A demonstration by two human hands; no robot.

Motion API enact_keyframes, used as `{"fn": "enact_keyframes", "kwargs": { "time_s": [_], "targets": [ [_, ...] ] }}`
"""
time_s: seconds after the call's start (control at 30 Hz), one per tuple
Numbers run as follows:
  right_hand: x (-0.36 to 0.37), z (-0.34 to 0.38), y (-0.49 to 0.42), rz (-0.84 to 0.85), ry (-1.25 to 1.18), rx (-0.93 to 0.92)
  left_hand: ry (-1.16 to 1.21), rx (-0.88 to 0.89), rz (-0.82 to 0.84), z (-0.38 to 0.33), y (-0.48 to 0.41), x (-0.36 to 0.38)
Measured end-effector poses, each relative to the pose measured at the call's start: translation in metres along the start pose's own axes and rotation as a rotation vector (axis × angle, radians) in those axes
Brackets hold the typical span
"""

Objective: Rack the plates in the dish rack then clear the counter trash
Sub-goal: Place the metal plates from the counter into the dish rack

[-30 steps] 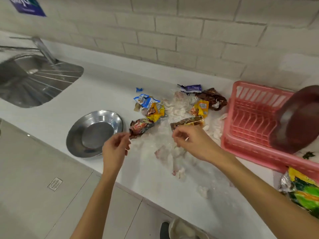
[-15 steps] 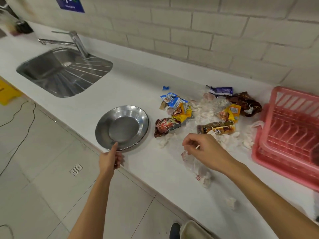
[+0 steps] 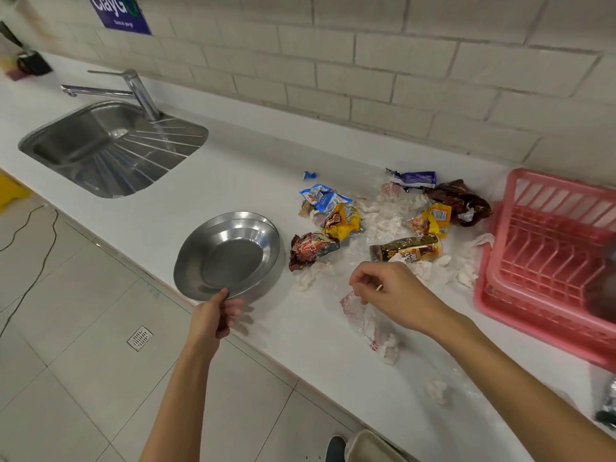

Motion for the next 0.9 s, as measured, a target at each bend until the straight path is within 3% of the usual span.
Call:
{"fn": "enact_keyframes", "kwargs": {
  "time_s": [0.13, 0.3, 0.67, 0.9],
  "targets": [
    [0.004, -0.003, -0.005, -0.007, -0.073, 0.039, 0.139, 0.144, 0.002, -0.013, 0.017, 0.011],
    [0.011, -0.007, -0.013, -0.045, -0.276, 0.101, 0.125, 0.253, 0.058, -0.021, 0.044, 0.022],
    [-0.033, -0.045, -0.004, -0.363, -0.687, 0.349, -0.082, 0.390, 0.406, -0.028, 0.134, 0.101],
    [-0.078, -0.056, 0.034, -0.513, -0.845, 0.362, -0.182, 0.374, 0.653, -0.017, 0.160, 0.162]
  ]
}}
Point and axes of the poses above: each hand's wrist, its own y-axis away from the middle knuckle, its own x-axis out of the palm, z = x × y, the point moved 7 cm from there along -y, towards the middle knuckle, and after that the axes turned 6 degrees about -x, right-handed, at the moved point
